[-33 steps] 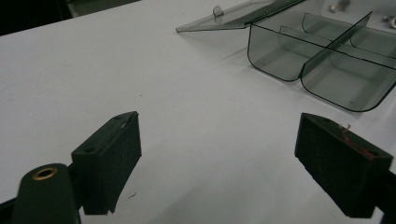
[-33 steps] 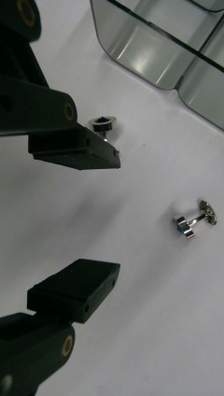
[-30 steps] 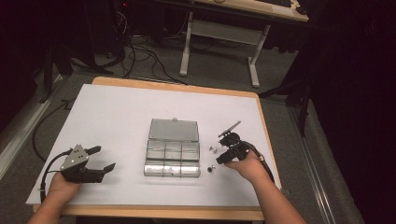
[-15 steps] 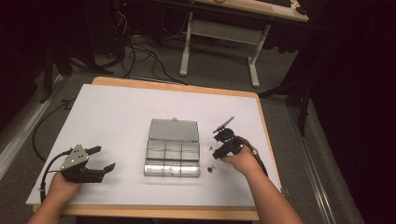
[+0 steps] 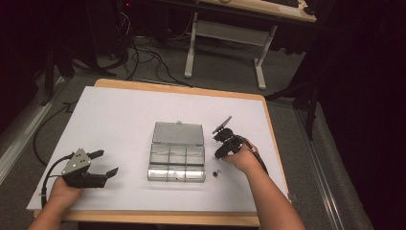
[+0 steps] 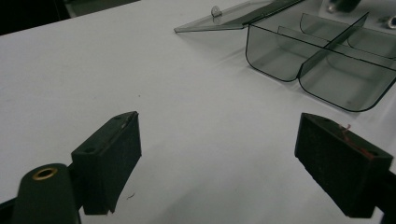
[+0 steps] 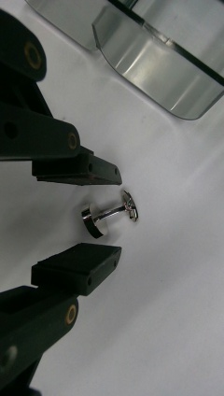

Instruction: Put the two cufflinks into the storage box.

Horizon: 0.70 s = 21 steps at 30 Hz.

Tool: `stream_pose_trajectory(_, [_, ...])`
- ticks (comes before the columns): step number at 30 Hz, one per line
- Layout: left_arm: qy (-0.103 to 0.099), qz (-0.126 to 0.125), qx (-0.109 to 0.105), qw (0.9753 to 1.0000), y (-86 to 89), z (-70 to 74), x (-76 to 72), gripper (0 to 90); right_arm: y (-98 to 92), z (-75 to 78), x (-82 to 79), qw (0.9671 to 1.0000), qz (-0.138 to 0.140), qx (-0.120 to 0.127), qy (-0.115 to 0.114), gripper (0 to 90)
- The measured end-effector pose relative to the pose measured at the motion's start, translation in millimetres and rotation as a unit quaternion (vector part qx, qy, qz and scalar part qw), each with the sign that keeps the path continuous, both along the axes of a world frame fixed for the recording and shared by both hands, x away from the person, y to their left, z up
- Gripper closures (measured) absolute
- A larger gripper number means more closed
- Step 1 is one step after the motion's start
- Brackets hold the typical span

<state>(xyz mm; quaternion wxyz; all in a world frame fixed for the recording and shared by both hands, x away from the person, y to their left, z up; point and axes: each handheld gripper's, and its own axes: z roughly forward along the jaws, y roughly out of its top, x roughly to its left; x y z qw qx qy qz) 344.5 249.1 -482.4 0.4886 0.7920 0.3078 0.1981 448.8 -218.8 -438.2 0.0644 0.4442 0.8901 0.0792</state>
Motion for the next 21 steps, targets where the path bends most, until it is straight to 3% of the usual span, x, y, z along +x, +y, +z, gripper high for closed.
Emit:
stream_pose_trajectory(11, [-0.001, 0.000, 0.002, 1.0000, 0.0, 0.1, -0.1, 14.9, 2.5, -3.1, 3.7, 0.9999, 0.005, 0.004, 0.008, 65.7])
stream_pose_trajectory(14, [-0.001, 0.000, 0.002, 1.0000, -0.1, 0.0, -0.2, 14.9, 1.8, -2.7, 4.0, 0.9999, 0.004, 0.006, 0.012, 73.2])
stream_pose_trajectory(21, [-0.001, 0.001, 0.002, 1.0000, -0.3, 0.0, -0.2, 14.9, 2.2, 0.5, 3.4, 0.9999, -0.001, 0.001, 0.014, 73.8])
